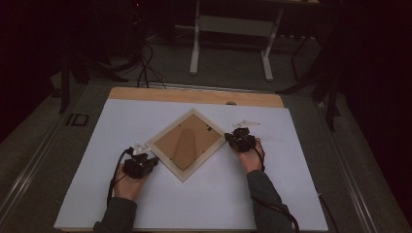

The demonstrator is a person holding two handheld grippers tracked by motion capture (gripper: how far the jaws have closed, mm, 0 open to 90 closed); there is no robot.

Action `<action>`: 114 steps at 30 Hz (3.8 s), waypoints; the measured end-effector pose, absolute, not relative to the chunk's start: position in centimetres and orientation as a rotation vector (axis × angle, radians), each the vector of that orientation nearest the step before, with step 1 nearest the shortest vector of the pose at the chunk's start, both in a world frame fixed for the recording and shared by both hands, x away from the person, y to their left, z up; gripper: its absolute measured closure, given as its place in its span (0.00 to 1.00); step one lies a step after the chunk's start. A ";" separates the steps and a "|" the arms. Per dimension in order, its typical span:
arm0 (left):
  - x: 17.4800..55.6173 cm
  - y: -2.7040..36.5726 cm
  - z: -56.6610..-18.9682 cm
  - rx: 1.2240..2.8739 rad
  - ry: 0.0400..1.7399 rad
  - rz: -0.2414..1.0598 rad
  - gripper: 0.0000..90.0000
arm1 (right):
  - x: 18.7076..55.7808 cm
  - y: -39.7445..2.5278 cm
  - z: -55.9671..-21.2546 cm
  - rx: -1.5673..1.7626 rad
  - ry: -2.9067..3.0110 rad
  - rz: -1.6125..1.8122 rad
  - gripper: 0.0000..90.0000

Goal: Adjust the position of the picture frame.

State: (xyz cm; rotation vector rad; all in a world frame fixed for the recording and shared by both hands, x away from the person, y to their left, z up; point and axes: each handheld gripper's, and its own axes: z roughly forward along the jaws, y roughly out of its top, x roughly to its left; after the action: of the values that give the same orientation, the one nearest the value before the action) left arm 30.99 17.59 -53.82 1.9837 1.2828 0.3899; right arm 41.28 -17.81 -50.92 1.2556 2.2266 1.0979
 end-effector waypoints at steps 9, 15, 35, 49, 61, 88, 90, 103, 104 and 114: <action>31.4 17.3 -53.8 1.977 1.296 0.391 1.00 | 43.1 -18.5 -51.6 1.365 2.198 1.088 1.00; 31.6 17.1 -53.7 1.984 1.306 0.394 1.00 | 44.1 -18.8 -51.8 1.414 2.158 1.072 1.00; 32.6 16.5 -53.5 2.000 1.327 0.384 1.00 | 44.7 -19.5 -51.8 1.472 2.164 1.046 1.00; 32.9 16.3 -53.6 1.977 1.337 0.380 1.00 | 45.5 -19.4 -51.5 1.486 2.202 1.032 1.00; 33.3 16.3 -53.6 1.975 1.324 0.368 1.00 | 46.0 -19.2 -52.2 1.524 2.206 0.950 1.00; 34.1 15.7 -53.6 1.985 1.311 0.357 1.00 | 44.3 -20.3 -52.2 1.448 2.302 0.900 1.00; 34.2 15.7 -53.6 1.986 1.311 0.355 1.00 | 44.0 -20.4 -52.3 1.439 2.299 0.897 1.00; 34.4 15.7 -53.6 1.979 1.311 0.348 1.00 | 42.6 -20.9 -52.2 1.408 2.323 0.897 1.00; 34.4 15.7 -53.6 1.979 1.310 0.347 1.00 | 42.6 -20.9 -52.3 1.408 2.323 0.900 1.00; 34.6 15.6 -53.6 1.990 1.296 0.368 1.00 | 41.7 -21.5 -52.4 1.429 2.318 0.939 1.00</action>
State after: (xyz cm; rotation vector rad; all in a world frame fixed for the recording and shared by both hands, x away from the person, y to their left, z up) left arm 34.61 15.62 -53.64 1.9903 1.2956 0.3676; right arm 41.67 -21.46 -52.41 1.4290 2.3177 0.9390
